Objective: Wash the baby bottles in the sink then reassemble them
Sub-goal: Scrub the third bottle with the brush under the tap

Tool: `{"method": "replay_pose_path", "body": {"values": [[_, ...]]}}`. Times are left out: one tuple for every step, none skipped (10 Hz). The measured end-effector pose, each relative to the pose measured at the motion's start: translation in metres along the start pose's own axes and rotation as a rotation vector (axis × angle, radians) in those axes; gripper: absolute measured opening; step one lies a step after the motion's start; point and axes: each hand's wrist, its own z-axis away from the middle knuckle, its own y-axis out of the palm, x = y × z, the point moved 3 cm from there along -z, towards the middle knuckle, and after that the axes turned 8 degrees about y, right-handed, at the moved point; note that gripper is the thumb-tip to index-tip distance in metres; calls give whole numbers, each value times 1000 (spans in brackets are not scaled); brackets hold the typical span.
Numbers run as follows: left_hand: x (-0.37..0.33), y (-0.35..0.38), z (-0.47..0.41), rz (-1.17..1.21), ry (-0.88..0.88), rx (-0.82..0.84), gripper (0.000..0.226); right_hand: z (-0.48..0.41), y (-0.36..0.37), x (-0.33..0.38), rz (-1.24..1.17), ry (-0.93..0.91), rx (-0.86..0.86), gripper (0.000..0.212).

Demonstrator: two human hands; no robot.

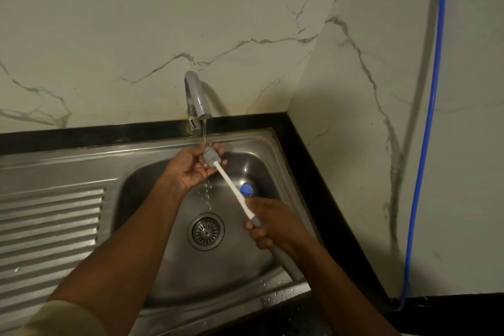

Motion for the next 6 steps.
{"method": "replay_pose_path", "body": {"values": [[2, -1, -8, -90, 85, -159, 23, -7, -1, 3, 1124, -357, -439, 33], [5, 1, -8, -124, 123, -196, 21, -6, 1, 0, 1128, -503, -428, 36], [2, 2, 1, 73, 16, -10, 27, -7, -5, 3, 155, -167, -46, 21], [-2, 3, 7, 136, -23, 84, 35, -6, 0, 0, -406, 170, 244, 24], [0, 2, 2, 16, 27, -19, 29, -6, -2, -1, 207, -55, -27, 23], [2, 1, -6, -91, 121, -186, 27, -12, -4, -3, 1264, -440, -531, 35]]}}
